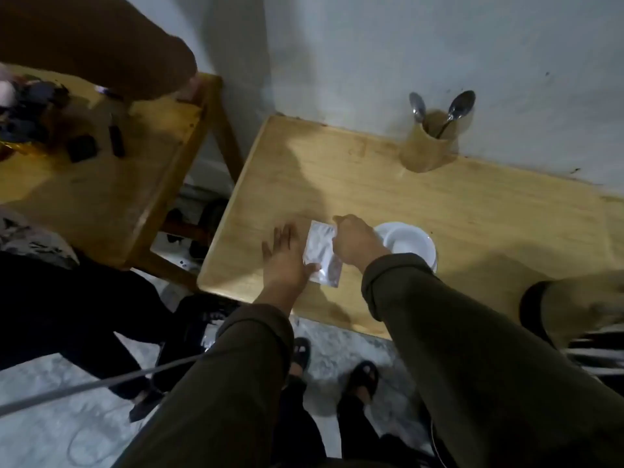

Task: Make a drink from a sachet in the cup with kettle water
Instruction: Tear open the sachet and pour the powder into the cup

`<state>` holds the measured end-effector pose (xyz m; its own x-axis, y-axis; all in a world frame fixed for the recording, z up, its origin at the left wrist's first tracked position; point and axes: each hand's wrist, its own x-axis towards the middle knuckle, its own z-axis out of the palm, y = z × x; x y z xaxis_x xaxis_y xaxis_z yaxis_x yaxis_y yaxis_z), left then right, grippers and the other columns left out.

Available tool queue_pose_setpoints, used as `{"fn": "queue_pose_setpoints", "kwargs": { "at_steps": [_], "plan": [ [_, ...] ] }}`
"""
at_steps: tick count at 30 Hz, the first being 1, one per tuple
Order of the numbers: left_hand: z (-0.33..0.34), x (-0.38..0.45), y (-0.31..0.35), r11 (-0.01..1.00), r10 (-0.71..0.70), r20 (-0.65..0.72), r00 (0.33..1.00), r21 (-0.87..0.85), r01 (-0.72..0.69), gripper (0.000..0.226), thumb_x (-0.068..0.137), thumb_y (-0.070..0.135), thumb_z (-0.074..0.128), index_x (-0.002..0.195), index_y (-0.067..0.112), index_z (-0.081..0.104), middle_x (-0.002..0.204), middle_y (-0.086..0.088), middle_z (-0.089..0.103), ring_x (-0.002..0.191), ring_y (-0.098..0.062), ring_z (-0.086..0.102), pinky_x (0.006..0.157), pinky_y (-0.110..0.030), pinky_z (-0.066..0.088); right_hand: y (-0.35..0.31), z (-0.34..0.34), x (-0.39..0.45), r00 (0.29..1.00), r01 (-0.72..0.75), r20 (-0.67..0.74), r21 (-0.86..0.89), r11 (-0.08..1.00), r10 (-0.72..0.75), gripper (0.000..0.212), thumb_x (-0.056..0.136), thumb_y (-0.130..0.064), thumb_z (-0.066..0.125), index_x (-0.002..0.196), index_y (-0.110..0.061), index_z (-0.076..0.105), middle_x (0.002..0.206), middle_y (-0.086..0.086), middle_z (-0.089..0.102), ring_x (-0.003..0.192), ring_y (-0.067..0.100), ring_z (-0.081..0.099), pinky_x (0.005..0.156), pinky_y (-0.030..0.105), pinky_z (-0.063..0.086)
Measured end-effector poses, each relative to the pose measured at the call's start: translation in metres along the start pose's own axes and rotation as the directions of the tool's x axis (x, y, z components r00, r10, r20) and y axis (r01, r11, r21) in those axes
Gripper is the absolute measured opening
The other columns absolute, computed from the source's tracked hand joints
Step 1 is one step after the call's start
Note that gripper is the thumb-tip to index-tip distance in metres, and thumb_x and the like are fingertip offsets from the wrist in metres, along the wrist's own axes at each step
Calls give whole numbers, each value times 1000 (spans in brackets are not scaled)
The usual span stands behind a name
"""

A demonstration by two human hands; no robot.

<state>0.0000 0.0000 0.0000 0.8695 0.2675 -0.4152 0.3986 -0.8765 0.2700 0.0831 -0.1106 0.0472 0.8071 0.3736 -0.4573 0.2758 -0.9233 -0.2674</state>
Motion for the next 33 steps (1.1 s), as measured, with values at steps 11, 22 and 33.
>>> {"fn": "queue_pose_setpoints", "kwargs": {
  "at_steps": [11, 22, 33],
  "plan": [
    [1, 10, 2, 997, 59, 6, 998, -56, -59, 85, 88, 42, 54, 152, 18, 3, 162, -2, 8, 150, -22, -5, 119, -47, 4, -5, 2, 21, 995, -98, -35, -81, 992, 96, 41, 86, -12, 50, 127, -12, 55, 126, 14, 53, 117, 33, 53, 101, 41, 44],
    [-19, 11, 5, 890, -2, -126, 992, -453, -56, 7, 83, 13, 60, 84, 17, 54, 89, -6, 65, 82, -20, 58, 71, -24, 40, -4, -24, 3, 993, -68, -81, 231, 971, 88, 21, 88, -15, 56, 99, -15, 74, 105, 12, 71, 98, 30, 63, 80, 27, 47],
    [-109, 5, 48, 542, 289, -11, 957, -822, -173, 23, 79, 29, 52, 94, 19, 67, 95, 2, 63, 93, -15, 57, 76, -24, 43, -1, -95, -42, 950, 80, -291, 585, 807, 116, 29, 84, -16, 50, 61, -16, 69, 66, -5, 68, 71, 12, 56, 62, 10, 40]
  ]
}}
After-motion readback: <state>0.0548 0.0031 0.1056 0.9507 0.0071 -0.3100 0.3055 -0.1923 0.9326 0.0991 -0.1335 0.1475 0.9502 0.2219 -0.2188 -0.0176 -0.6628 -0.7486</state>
